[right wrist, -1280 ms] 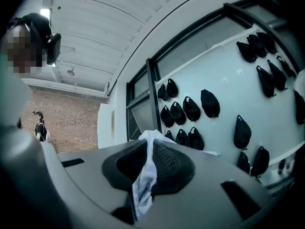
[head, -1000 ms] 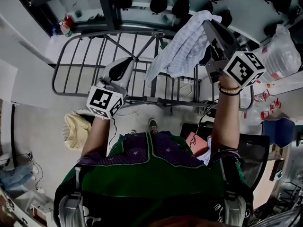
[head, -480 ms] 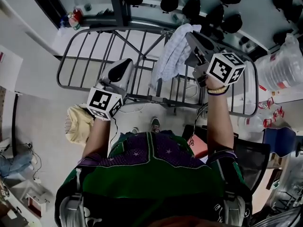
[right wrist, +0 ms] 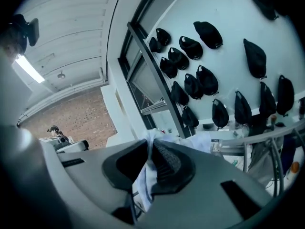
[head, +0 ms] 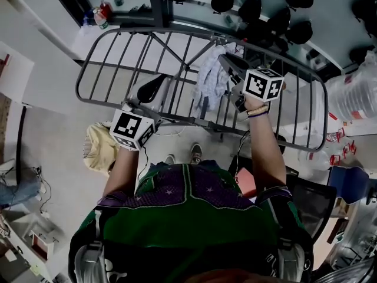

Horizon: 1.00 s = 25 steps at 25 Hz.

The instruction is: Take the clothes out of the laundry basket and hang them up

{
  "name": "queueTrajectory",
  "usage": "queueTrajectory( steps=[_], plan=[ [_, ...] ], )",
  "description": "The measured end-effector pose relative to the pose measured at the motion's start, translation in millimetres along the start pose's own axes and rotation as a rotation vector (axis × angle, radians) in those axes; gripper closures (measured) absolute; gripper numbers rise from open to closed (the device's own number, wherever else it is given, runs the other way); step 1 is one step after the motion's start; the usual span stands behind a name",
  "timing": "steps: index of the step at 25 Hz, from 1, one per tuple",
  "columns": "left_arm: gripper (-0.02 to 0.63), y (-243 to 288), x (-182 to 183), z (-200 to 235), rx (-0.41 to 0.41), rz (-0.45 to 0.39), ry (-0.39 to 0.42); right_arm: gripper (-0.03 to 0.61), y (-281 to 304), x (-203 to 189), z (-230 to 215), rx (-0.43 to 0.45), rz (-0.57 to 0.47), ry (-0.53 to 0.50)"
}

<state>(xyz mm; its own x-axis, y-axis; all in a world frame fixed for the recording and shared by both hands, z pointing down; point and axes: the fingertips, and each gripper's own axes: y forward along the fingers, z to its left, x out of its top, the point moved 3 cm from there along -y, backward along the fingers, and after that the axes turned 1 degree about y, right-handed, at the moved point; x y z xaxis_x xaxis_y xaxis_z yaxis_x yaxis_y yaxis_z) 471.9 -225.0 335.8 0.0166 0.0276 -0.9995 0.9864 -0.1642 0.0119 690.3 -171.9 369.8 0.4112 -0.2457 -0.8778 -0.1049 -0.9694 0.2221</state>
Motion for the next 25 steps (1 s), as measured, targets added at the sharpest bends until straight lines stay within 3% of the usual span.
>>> queueTrajectory(
  steps=[8, 16, 25],
  plan=[
    [0.595, -10.9, -3.3, 12.4, 0.039, 0.01, -0.005, 0.538, 37.7, -59.4, -10.8, 0.009, 0.131, 0.035],
    [0.595, -15.8, -6.9, 20.0, 0.048, 0.02, -0.008, 0.534, 54.9, -126.8, -29.3, -0.067, 0.269, 0.045],
    [0.595, -18.8, -3.6, 16.1, 0.019, 0.006, -0.009, 0.444, 39.8, -117.4, -19.7, -0.126, 0.237, -0.113]
  ],
)
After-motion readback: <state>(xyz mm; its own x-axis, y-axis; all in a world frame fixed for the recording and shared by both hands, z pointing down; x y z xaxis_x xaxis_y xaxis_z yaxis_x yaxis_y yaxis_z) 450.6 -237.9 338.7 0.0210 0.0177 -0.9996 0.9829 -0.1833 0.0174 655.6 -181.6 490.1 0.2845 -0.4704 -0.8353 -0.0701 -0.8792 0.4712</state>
